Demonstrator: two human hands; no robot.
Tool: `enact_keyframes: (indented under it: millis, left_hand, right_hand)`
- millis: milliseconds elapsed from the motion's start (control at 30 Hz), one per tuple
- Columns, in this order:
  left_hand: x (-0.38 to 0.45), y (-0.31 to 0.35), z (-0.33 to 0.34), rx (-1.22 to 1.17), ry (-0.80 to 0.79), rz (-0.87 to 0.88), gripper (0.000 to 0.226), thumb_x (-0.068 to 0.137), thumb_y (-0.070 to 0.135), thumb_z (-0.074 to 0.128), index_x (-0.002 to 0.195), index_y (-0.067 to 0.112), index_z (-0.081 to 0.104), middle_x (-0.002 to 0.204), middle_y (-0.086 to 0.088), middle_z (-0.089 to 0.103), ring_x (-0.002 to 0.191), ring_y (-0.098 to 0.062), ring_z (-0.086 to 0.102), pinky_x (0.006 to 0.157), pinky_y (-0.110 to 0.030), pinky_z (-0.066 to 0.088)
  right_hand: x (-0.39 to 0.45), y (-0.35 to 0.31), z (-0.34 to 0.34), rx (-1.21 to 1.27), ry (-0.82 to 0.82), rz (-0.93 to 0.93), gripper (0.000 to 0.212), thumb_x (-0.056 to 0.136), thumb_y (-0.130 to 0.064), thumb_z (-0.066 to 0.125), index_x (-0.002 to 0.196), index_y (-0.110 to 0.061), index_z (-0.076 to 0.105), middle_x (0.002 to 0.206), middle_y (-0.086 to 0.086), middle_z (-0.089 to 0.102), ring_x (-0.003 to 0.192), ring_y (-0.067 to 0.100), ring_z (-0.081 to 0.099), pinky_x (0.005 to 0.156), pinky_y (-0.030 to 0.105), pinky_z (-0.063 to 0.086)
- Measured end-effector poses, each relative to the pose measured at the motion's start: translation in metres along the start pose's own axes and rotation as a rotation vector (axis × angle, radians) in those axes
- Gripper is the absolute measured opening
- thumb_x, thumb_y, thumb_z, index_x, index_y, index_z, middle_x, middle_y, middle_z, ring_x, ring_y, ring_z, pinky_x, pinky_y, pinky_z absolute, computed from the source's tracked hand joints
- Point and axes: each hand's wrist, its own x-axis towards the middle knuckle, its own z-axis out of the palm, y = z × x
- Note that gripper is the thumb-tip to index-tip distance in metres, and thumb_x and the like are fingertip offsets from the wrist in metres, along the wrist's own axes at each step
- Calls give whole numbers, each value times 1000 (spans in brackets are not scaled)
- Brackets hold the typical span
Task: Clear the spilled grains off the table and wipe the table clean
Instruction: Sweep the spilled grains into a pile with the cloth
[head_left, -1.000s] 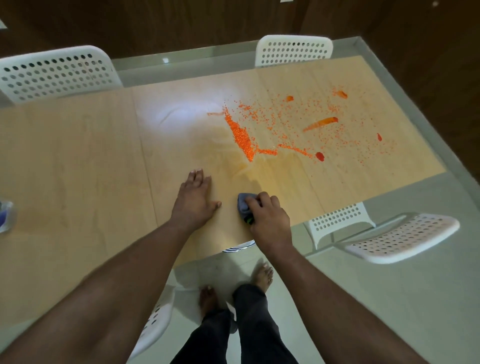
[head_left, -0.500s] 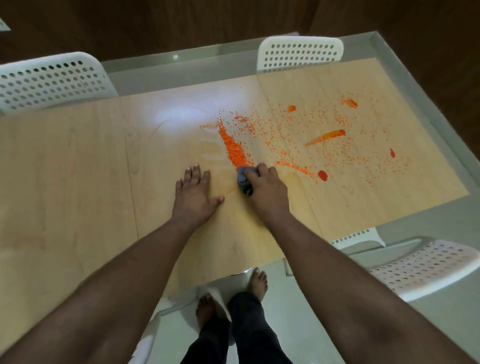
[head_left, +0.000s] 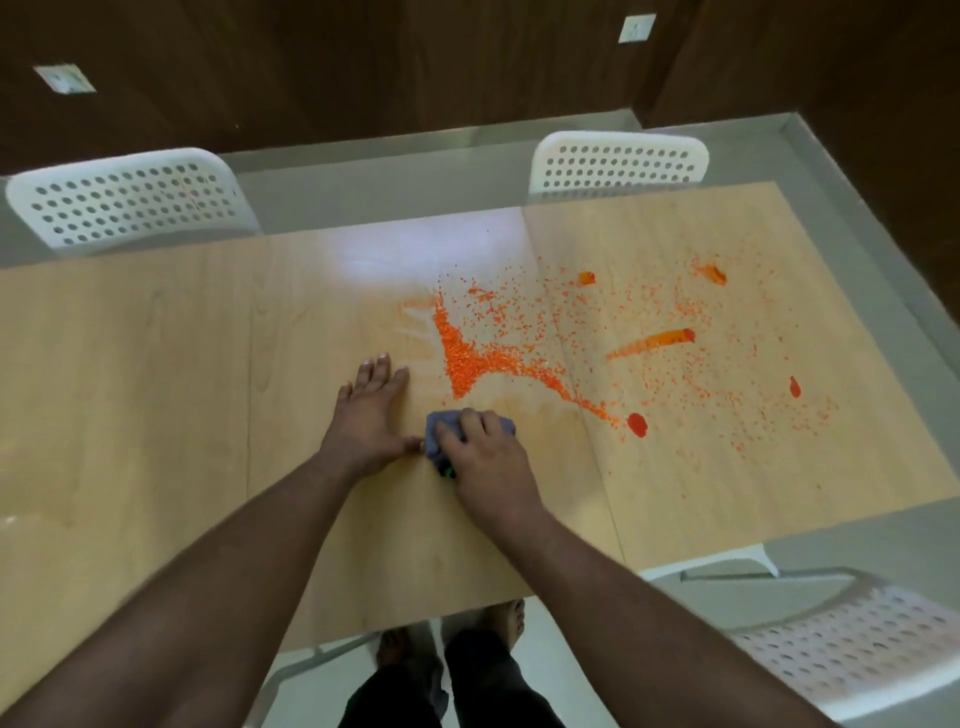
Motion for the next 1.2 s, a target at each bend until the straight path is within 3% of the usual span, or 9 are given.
enact_keyframes:
  millis: [167,267,433,567,733,833,933,1100,1200]
  left_hand:
    - [10,-3,-4,-12,-14,-2,136,67,64,90,169,28,7,176,1,-13,162,-21,-13,131,-49,3]
    - [17,-4,-9,-6,-33,-7,144,60,68,91,169,30,5,175,2,-15,161,-21,-15,131,-50,1]
    - [27,-8,-17,-10,-25,28,139,64,72,87,169,29,6,176,1,-15,161,-20,-15,131,-48,-1]
    - [39,-13,-29,-14,4,33,135,68,71,86,169,25,9,176,-1,-11,162,-21,-11,131,-46,1]
    - [63,-31,-43,49,-1,104,132,71,63,86,169,25,7,176,-2,-14,161,-23,-16,130,-48,-2]
    - [74,-39,-48,49,-29,119,145,60,77,85,168,29,2,175,0,-19,160,-22,-20,130,-49,-4]
    - [84,-42,-53,45,-64,140,155,51,87,82,168,30,-2,174,2,-22,159,-21,-23,130,-50,-9]
    - [97,-44,-59,24,-56,164,147,60,85,79,169,29,-3,174,3,-23,159,-19,-25,129,-48,-13]
    - [107,-50,-63,11,-29,166,143,64,84,77,169,27,0,175,2,-20,159,-17,-22,130,-46,-10]
  right_hand:
    - [39,4,-5,-13,-1,102,43,85,-19,73,127,-15,65,126,16,59,110,36,57,73,43,56]
    - [64,16,-16,50,11,252,47,96,-13,58,142,-18,54,137,13,50,121,34,49,86,43,53]
    - [69,33,-29,106,79,488,58,94,-11,59,149,-24,46,143,7,44,125,29,42,89,39,49]
    - [58,7,-26,126,61,358,64,90,-16,65,151,-23,47,140,8,45,121,28,45,83,39,51]
    - [81,-33,-1,62,-13,174,54,77,-24,83,127,-20,63,124,9,56,104,28,55,63,36,57]
    - [108,-28,-8,68,-21,263,59,79,-29,82,133,-18,61,130,11,54,111,30,53,72,38,57]
    - [132,-11,-19,91,4,422,54,90,-16,64,143,-19,52,137,11,48,121,33,47,86,41,53]
    - [148,20,-32,93,55,679,52,94,-12,56,144,-22,48,136,10,45,119,31,46,80,37,42]
    - [147,11,-36,100,107,697,56,93,-10,57,146,-21,48,135,10,46,118,31,46,81,39,45]
